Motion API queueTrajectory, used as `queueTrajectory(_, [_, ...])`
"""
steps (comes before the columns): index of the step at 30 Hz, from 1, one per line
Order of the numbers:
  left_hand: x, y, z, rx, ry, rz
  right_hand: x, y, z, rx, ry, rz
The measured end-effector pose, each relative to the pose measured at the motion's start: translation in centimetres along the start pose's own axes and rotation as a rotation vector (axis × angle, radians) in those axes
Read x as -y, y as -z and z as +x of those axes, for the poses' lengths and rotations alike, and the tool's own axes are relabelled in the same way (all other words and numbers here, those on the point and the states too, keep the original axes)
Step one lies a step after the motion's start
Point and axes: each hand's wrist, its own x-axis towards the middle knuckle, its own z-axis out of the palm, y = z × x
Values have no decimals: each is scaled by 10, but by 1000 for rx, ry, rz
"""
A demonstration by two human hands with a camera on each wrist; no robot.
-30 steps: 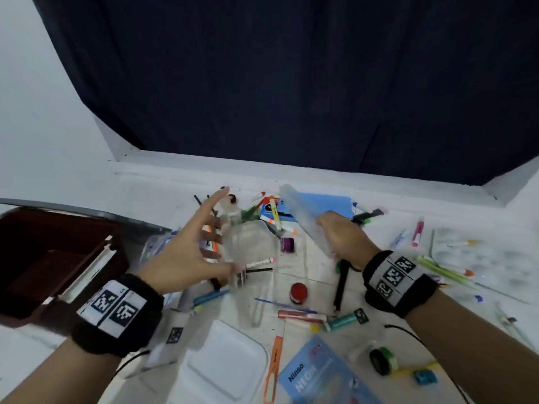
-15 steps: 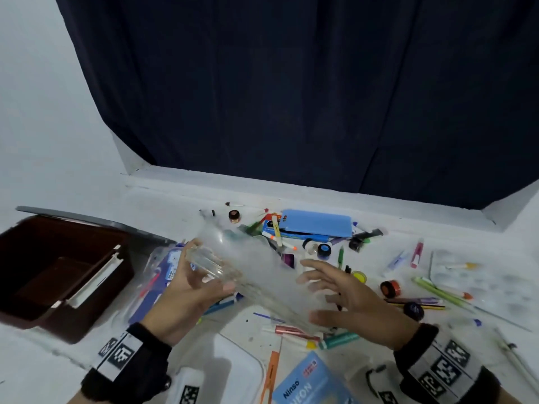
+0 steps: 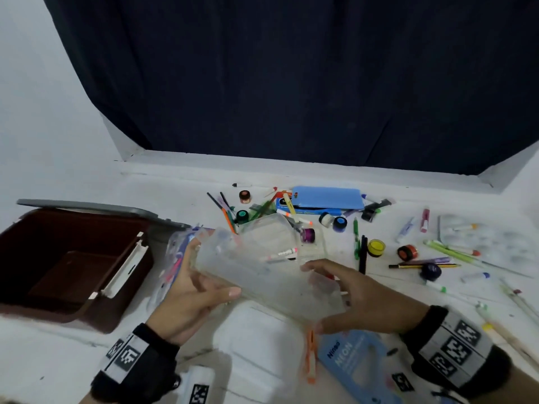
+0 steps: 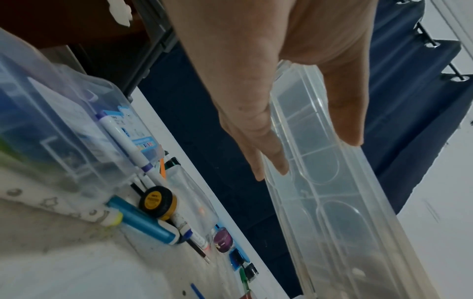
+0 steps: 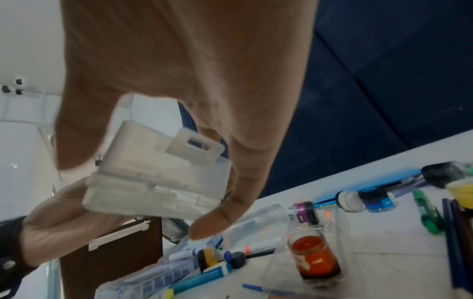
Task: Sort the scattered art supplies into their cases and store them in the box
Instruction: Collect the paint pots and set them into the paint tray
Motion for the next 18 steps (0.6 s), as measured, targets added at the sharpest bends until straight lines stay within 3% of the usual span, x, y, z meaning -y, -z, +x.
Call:
queueTrajectory(4, [-13, 32, -4, 64, 19, 122, 14, -16, 4, -69, 32, -109])
queueTrajectory(11, [-37, 64, -21, 206, 66, 617, 15, -39, -5, -113, 44, -232])
queueTrajectory(18, [-34, 86, -32, 421, 148, 1080, 8, -77, -30, -5, -52, -319])
